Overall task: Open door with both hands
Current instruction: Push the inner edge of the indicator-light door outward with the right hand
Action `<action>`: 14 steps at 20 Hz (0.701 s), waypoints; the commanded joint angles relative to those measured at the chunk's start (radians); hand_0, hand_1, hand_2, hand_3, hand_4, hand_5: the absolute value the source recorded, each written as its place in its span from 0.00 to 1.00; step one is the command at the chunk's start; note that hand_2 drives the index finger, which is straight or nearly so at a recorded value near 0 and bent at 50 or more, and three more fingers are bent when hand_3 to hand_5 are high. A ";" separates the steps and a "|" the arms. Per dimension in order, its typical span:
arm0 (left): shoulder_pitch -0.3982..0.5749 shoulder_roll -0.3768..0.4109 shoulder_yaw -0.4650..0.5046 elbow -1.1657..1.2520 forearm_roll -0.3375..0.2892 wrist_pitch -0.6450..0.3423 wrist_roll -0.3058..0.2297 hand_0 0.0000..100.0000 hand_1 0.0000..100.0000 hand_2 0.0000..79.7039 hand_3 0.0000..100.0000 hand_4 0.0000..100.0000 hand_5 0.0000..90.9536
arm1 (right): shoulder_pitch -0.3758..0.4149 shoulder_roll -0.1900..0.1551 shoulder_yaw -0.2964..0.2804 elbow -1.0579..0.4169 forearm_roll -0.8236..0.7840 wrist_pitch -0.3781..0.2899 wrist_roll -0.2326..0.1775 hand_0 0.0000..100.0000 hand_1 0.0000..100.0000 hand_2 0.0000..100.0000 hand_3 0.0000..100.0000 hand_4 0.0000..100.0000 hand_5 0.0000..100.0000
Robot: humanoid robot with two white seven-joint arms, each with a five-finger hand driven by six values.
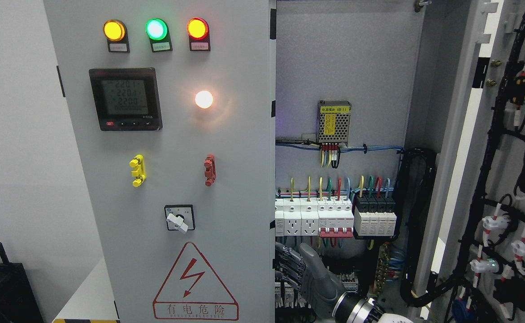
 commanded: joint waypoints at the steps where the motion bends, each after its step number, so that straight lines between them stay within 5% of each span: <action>1: 0.000 0.000 0.001 0.000 0.000 -0.001 0.000 0.00 0.00 0.00 0.00 0.03 0.00 | 0.008 0.000 0.001 -0.034 -0.002 0.019 0.003 0.00 0.00 0.00 0.00 0.00 0.00; 14: 0.000 0.000 0.001 0.000 0.000 -0.001 0.000 0.00 0.00 0.00 0.00 0.03 0.00 | 0.045 0.007 0.004 -0.107 -0.003 0.028 0.004 0.00 0.00 0.00 0.00 0.00 0.00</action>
